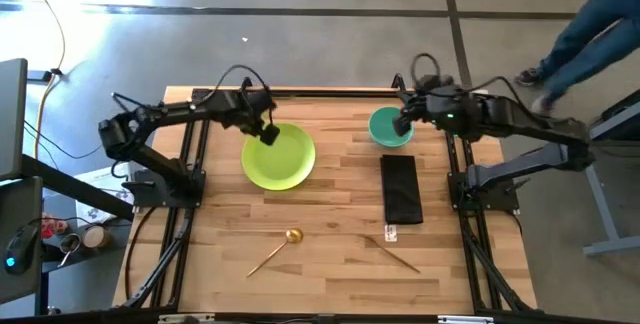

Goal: Set table place
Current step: Move the light green plate to the center of the table, then put the blue bowl on top of the plate, then put the gold fork beside the plate

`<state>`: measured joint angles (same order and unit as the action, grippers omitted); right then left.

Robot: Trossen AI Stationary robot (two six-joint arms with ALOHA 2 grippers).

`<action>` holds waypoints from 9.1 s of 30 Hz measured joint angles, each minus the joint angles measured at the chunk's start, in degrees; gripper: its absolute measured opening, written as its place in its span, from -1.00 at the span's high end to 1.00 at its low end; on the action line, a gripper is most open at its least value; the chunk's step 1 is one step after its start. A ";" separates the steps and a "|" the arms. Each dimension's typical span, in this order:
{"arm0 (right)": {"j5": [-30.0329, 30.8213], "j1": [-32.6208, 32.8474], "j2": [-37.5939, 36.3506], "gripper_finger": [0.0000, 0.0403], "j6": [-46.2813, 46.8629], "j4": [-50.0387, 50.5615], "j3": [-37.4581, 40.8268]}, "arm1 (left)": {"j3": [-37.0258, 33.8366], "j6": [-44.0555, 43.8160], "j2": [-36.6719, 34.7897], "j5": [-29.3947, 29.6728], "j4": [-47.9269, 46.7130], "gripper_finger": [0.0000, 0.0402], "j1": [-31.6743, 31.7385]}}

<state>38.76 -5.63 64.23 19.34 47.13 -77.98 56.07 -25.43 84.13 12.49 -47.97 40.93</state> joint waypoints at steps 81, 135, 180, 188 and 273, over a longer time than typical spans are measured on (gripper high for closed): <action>-29.81 -38.56 18.31 0.07 -8.05 10.03 13.36 | 12.33 -6.90 -3.60 -2.06 -8.06 0.37 -18.23; -38.69 0.99 42.05 1.00 15.75 -4.28 -3.34 | 12.35 -7.43 -19.59 5.71 -18.67 0.08 -18.08; -36.19 -2.50 42.68 1.00 13.21 0.24 -3.29 | 12.33 -7.21 -19.57 5.55 -19.43 0.08 -18.08; -36.22 -1.39 42.70 1.00 15.21 -0.99 -1.86 | 12.33 -7.29 -19.57 5.55 -19.45 0.08 -18.09; -38.87 28.83 36.37 0.35 20.19 -1.99 11.67 | 12.31 -6.76 -19.48 4.49 -16.11 0.08 -18.10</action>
<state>-0.11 23.20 100.60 39.53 45.14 -66.30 68.38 -32.20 64.64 16.98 -64.07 22.83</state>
